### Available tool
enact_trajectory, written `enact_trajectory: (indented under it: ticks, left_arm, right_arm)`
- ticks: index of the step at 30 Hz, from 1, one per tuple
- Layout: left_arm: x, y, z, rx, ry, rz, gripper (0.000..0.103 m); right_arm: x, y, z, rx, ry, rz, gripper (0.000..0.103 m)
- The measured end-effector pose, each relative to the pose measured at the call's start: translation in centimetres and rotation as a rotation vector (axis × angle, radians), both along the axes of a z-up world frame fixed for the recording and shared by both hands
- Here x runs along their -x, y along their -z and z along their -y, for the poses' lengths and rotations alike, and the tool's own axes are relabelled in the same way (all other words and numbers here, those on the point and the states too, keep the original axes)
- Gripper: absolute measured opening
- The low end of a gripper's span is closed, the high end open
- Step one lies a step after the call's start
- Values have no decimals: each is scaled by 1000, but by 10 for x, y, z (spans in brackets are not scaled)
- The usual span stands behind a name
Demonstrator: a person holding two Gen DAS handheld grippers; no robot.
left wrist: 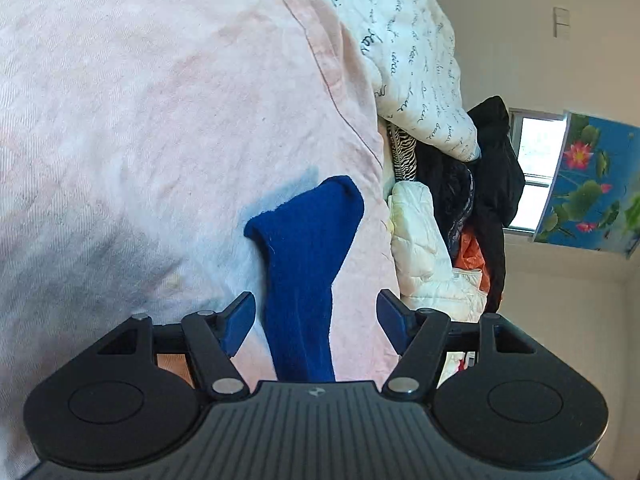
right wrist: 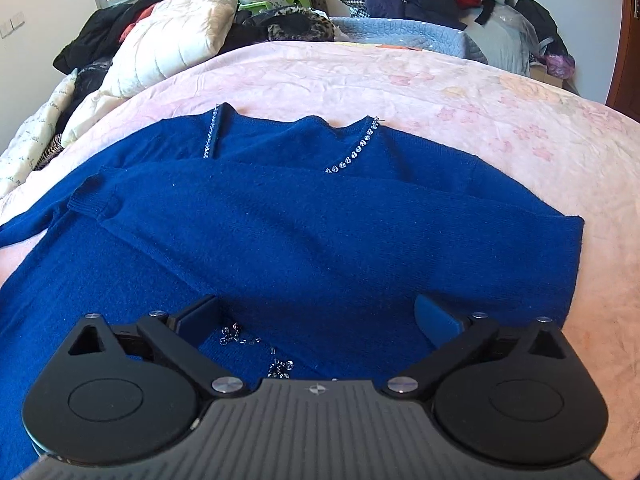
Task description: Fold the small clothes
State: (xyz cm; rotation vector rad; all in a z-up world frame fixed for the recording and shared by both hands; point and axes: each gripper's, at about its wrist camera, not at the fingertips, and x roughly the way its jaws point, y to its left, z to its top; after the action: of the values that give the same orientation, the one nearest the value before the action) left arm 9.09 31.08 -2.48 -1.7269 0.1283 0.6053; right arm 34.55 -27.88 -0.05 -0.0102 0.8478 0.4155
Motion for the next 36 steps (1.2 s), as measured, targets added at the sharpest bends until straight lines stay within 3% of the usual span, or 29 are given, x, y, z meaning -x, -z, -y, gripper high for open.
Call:
enact_trajectory:
  ticks: [9,11,12,13,16,18,20,21,23,25,26,28,30,33,36]
  left_arm:
    - [-23,7,-27,-4,-21,-73,64]
    - [-24,6,-31,-26,-27,-102,49]
    - [-25,8,-34,-24,-15,-114,28]
    - [-25,10,-35,-16,-5,-118,19]
    - [-27,5,-30,-92,23,-129,12]
    - [-34,-10,-23,-220,52,-161,10]
    - [-51,-39,-5,-483,119,-259,10]
    - [-68,-60,18,-708,181,-350,10]
    - [-101,-83,80,-1174,339,-455,10]
    - [-130,-76,143,-1518,552,-525,10]
    - [-139,-67,166,-1611,654,-534,10]
    - [-152,-43,201,-1728,781,-578,10]
    - [-160,-32,216,-1796,829,-649,9]
    - [-164,-30,216,-1802,874,-653,9]
    - [-148,-36,205,-1768,785,-603,10]
  right_arm:
    - [-1,-2,7,-49,17,-20,100]
    - [0,-1,7,-47,14,-16,100]
    - [0,-1,7,-49,14,-15,100]
    - [0,-1,7,-52,14,-15,100]
    - [0,-1,8,-53,11,-14,100]
    - [0,-1,8,-51,8,-17,100]
    - [-3,-3,7,-47,7,-32,100]
    - [-5,-6,6,-49,16,-46,100]
    - [-10,-16,8,-93,63,-69,83]
    - [-16,-29,8,-222,70,-83,78]
    - [-20,-36,5,-301,60,-93,79]
    - [-30,-48,-10,-417,21,-127,80]
    - [-40,-55,-36,-502,-36,-182,80]
    - [-55,-56,-85,-576,-133,-286,83]
    - [-65,-51,-141,-569,-218,-366,85]
